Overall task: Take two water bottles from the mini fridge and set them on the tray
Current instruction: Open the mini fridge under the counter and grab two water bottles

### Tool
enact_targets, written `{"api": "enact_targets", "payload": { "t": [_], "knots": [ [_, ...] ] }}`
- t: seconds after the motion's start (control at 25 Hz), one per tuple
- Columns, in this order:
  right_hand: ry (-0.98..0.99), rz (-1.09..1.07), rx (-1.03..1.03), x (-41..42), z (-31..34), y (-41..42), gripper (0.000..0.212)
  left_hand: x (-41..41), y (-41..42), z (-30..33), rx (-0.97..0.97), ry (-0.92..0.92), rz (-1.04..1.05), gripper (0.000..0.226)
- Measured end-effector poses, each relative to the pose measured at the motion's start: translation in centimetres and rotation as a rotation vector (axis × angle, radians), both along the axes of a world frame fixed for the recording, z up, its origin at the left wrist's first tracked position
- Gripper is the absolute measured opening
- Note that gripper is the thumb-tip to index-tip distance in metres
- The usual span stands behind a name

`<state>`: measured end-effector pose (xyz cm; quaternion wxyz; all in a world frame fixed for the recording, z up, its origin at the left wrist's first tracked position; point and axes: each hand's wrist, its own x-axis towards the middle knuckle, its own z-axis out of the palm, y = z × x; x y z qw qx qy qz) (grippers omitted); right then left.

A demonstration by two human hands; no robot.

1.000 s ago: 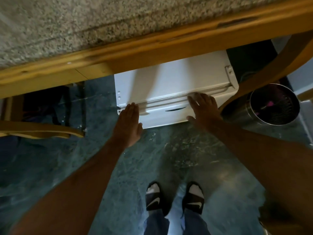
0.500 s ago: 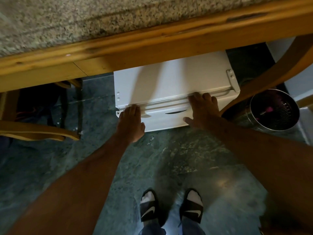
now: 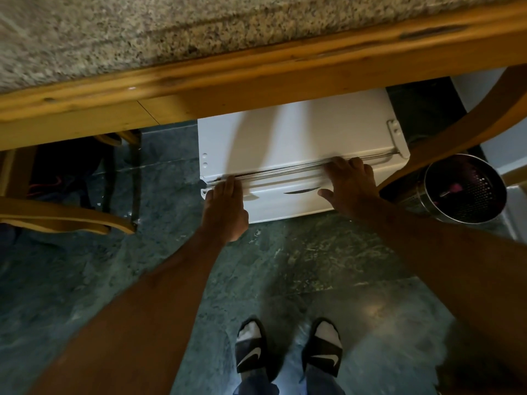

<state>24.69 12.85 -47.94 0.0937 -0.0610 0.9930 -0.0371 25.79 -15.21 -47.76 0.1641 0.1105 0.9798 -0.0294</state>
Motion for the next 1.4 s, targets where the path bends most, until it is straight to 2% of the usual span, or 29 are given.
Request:
{"api": "enact_targets", "payload": {
  "t": [0.16,0.32,0.56,0.88,1.12,1.4],
  "knots": [
    [0.003,0.022,0.019,1.3,-0.3,0.4,0.051,2.7,-0.4,-0.6,0.004,-0.008,0.026,0.083],
    [-0.023,0.062,0.041,2.3,-0.2,1.2,0.053,6.3,0.1,-0.9,0.078,0.072,0.035,0.102],
    [-0.004,0.102,0.031,4.1,0.1,1.9,0.052,10.1,1.1,-1.0,0.208,0.102,0.073,0.102],
    [0.027,0.130,-0.071,6.7,-0.4,3.4,0.055,15.4,2.8,-1.8,0.272,-0.031,0.109,0.081],
    [0.036,0.131,-0.126,8.7,-1.1,4.5,0.049,18.1,4.3,-1.3,0.257,-0.006,0.051,0.060],
    [0.064,0.003,-0.270,10.9,-1.5,4.7,0.053,21.5,6.9,-0.6,0.283,-0.025,-0.031,0.060]
  ]
}}
